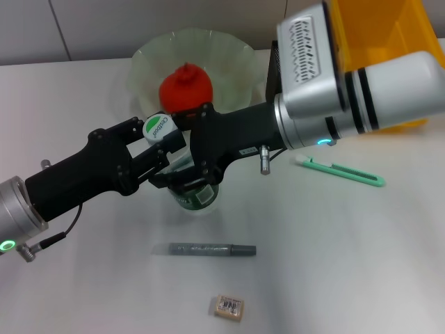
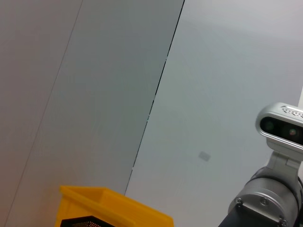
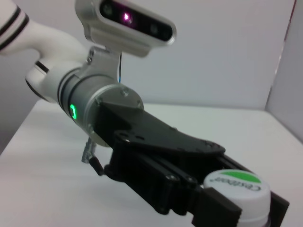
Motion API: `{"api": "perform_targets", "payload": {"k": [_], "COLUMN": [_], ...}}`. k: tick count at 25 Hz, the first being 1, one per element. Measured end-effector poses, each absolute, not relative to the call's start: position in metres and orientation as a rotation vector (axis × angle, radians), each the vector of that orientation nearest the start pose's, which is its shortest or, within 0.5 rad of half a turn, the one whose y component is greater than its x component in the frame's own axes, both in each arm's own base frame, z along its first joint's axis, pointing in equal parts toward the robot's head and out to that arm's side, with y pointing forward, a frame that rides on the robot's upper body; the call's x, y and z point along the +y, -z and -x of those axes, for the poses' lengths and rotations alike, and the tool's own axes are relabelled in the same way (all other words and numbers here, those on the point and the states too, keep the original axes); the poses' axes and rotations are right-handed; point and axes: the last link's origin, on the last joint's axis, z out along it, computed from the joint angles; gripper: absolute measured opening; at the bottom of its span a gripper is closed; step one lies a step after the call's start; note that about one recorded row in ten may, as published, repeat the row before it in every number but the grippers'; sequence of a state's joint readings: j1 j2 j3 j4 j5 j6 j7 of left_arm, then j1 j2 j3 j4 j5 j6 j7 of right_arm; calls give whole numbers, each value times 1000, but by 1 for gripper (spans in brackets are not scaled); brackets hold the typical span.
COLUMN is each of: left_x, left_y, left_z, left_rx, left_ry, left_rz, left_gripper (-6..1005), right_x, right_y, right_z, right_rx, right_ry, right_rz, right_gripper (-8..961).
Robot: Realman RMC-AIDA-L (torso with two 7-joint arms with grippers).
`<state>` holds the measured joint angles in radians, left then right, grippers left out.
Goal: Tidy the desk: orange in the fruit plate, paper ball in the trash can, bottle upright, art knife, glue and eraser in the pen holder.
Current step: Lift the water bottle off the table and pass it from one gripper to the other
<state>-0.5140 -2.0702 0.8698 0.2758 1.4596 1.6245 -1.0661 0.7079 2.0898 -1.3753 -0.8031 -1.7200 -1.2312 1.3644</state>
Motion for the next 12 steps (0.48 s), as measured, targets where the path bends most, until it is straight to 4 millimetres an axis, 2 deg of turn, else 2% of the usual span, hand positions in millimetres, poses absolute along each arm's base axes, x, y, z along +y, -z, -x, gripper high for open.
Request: {"api": "perform_targets", "payload": {"k": [12], "left_x": [308], "left_y": [29], "left_z": [239], "left_rx": [-577], "left_ry": [1271], "left_rz": [2511], "left_gripper": [444], "right_x": [365], "right_y": [67], "right_z": [-134], "right_rx": [-102], "right_ry": [-543], "right_rz": [2914], "right_gripper": [743]}}
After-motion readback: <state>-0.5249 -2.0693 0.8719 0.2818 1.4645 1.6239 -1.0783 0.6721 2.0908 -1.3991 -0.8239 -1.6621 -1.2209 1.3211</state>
